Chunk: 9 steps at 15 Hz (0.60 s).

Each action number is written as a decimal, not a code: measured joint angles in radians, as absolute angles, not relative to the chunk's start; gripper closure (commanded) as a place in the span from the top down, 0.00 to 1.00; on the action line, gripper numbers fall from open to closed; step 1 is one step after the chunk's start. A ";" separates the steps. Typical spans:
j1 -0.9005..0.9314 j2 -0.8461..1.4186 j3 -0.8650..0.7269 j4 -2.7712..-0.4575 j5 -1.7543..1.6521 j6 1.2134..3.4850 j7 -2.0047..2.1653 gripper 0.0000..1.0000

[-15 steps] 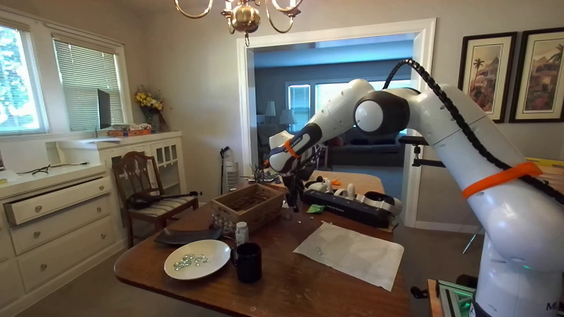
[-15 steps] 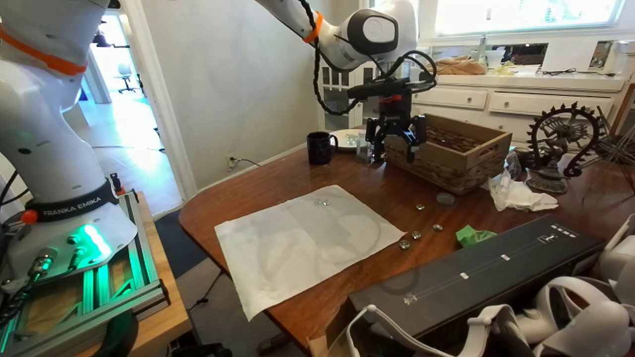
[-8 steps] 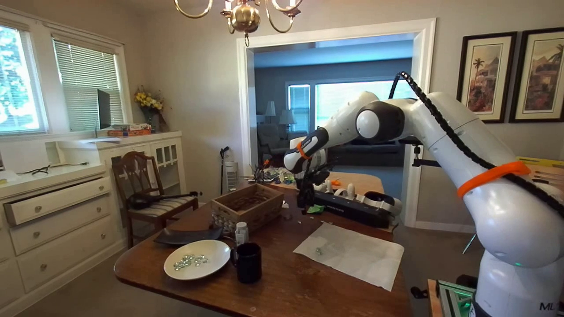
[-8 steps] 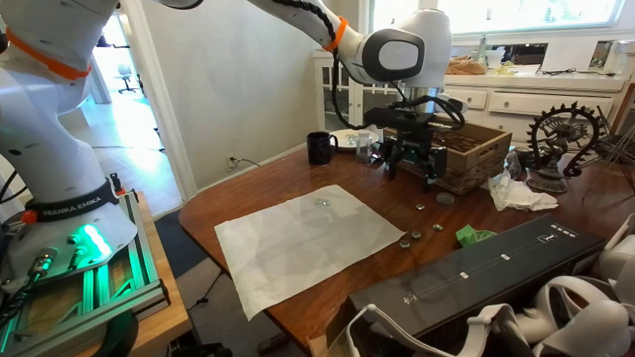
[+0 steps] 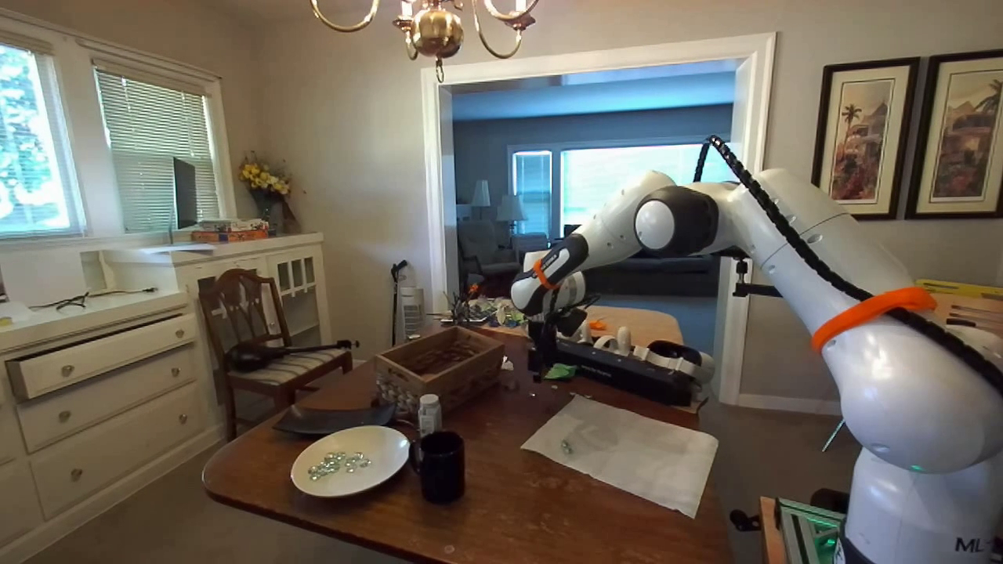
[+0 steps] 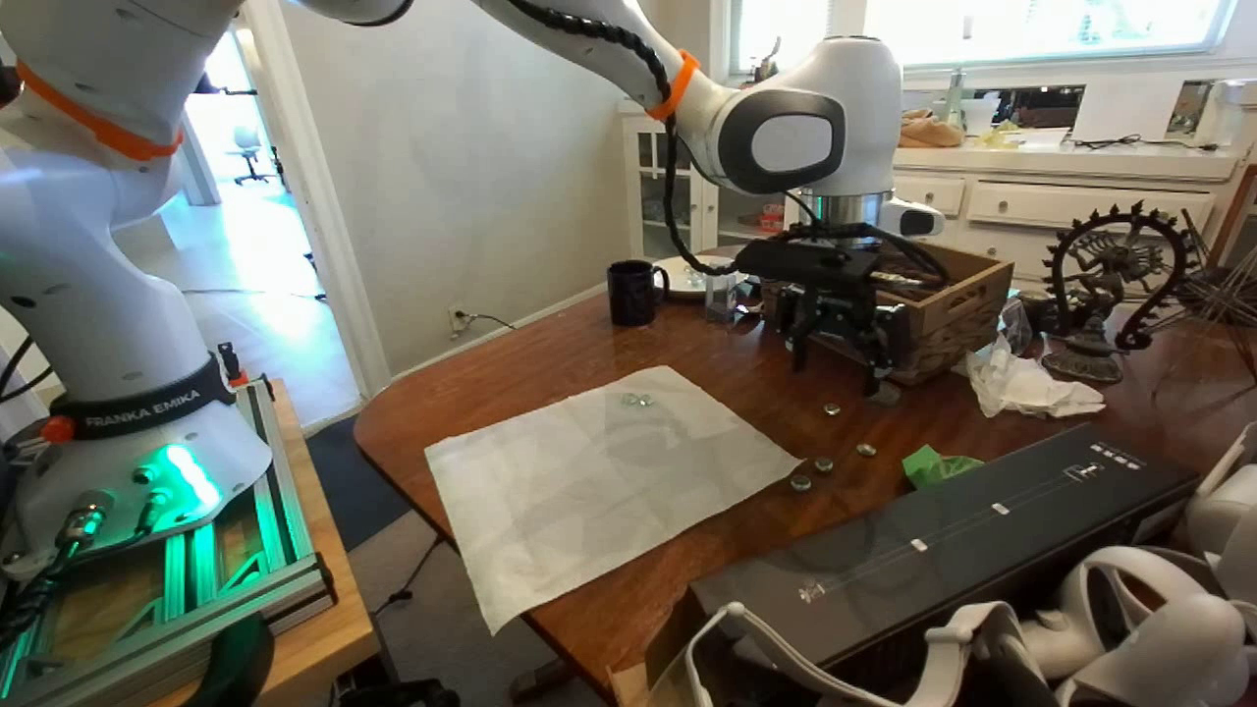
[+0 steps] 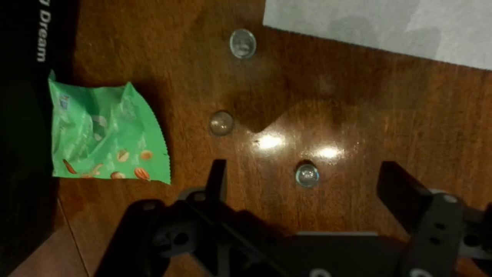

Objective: Put the fork inside the basket then put the blocks inside the cup

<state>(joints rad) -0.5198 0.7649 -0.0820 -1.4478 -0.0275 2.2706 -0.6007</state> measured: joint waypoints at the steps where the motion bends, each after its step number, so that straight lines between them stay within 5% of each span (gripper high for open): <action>1: -0.518 0.768 -0.075 -1.447 -0.027 2.277 -0.601 1.00; 9: -0.531 0.809 -0.061 -1.437 0.012 2.278 -0.602 0.93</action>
<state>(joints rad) -0.5310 0.8088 -0.0607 -1.4370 0.0117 2.2784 -0.6019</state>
